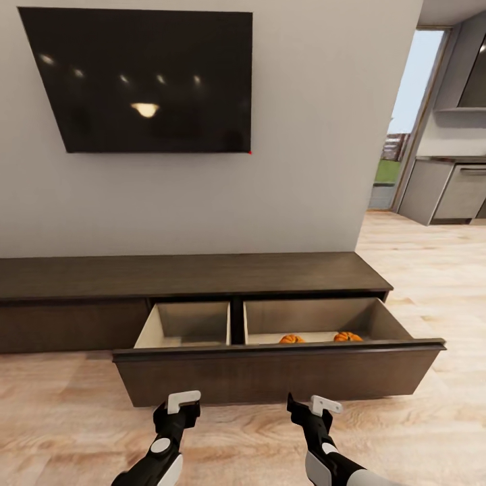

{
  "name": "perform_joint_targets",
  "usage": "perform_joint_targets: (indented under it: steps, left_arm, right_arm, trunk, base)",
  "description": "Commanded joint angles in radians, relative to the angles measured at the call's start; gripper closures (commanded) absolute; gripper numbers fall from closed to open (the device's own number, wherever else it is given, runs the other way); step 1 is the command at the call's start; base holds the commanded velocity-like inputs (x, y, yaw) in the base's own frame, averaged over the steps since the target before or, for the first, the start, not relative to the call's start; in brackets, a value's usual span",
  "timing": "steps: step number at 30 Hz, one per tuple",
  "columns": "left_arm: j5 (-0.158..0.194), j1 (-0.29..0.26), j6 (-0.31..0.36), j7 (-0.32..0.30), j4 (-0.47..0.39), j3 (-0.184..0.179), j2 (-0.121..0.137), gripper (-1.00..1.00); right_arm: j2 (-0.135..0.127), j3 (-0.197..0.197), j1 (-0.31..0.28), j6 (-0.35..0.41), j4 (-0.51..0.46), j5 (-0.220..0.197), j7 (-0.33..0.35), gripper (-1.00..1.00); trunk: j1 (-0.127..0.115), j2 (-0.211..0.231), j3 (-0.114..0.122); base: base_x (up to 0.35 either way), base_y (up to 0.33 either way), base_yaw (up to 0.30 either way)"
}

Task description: Place each of the two pumpkins and all three candles from the living room inside a cabinet in the living room (use any cabinet), then make sure every cabinet is closed, and position the cauldron so it is next to a table in the living room.

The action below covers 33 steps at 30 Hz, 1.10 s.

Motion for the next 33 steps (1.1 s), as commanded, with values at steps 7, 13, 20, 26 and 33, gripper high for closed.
perform_joint_targets:
  steps: [7,13,20,26,33]
  left_arm:
    - [0.011,-0.002,-0.002,0.006,0.000,-0.009,0.001,-1.00]
    - [0.011,-0.001,-0.005,0.006,0.000,-0.008,0.001,-1.00]
    - [0.011,-0.001,-0.005,0.007,-0.001,-0.005,0.001,-1.00]
    - [0.012,-0.001,-0.005,0.007,0.000,-0.007,0.001,-1.00]
    - [0.016,-0.001,-0.004,0.007,0.001,-0.007,0.001,-1.00]
  right_arm:
    - [0.002,0.009,0.000,-0.002,0.000,-0.001,-0.008,-1.00]
    - [0.003,0.009,0.000,-0.003,0.000,-0.001,-0.008,-1.00]
    - [0.001,0.009,0.000,-0.003,0.000,-0.001,-0.008,-1.00]
    - [0.000,0.009,0.000,-0.003,0.000,-0.001,-0.008,-1.00]
    - [0.000,0.009,0.000,-0.003,0.000,-0.001,-0.008,-1.00]
  trunk:
    - [0.000,0.000,-0.001]
    - [0.000,0.000,-0.001]
    - [0.002,-0.002,-0.020]
    - [0.004,-0.002,-0.032]
    - [0.004,-0.002,-0.032]
  base:
    - [0.272,0.000,0.000]
    - [0.211,0.000,0.000]
    - [0.018,0.000,0.000]
    - [0.001,0.000,0.000]
    - [0.023,0.000,0.000]
